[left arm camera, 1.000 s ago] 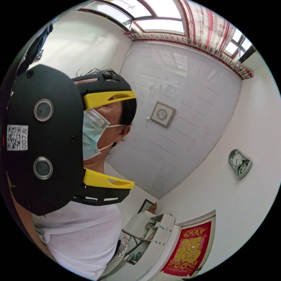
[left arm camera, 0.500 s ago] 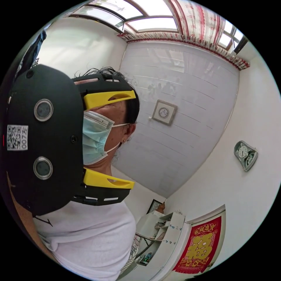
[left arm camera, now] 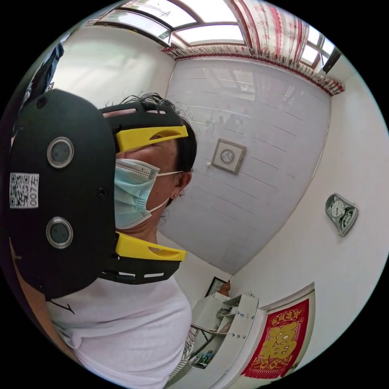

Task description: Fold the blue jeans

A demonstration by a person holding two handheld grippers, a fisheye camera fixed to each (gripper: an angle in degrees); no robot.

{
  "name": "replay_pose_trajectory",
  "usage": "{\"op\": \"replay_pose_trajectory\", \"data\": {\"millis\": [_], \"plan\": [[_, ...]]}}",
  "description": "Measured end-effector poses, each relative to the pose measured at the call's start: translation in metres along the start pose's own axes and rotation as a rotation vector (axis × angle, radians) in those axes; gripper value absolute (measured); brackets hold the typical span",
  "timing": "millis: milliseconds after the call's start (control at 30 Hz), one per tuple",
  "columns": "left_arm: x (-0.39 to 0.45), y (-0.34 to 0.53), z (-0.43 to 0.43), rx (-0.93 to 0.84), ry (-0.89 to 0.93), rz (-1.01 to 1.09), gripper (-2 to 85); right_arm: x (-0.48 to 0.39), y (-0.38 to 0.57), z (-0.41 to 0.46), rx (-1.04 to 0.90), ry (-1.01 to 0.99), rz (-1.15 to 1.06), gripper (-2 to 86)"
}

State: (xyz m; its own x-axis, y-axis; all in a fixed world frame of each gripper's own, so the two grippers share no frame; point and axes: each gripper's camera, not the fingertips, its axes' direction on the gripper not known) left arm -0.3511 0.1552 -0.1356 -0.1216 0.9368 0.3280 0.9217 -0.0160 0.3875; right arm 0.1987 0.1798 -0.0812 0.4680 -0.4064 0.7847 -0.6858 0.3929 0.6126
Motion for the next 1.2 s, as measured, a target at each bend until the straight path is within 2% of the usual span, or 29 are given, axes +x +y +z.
{"op": "replay_pose_trajectory", "data": {"millis": [367,700,1200], "plan": [[0.015,-0.006,-0.012,0.002,-0.064,0.041,36.1,-0.008,0.005,-0.008,-0.032,0.037,-0.012,-0.3],[0.023,-0.009,-0.005,-0.046,-0.045,0.044,36.1,-0.016,0.003,-0.02,-0.04,0.045,-0.012,-0.3],[0.013,-0.007,-0.006,-0.01,-0.095,0.049,36.0,-0.033,0.004,-0.03,-0.053,0.074,0.003,-0.3]]}}
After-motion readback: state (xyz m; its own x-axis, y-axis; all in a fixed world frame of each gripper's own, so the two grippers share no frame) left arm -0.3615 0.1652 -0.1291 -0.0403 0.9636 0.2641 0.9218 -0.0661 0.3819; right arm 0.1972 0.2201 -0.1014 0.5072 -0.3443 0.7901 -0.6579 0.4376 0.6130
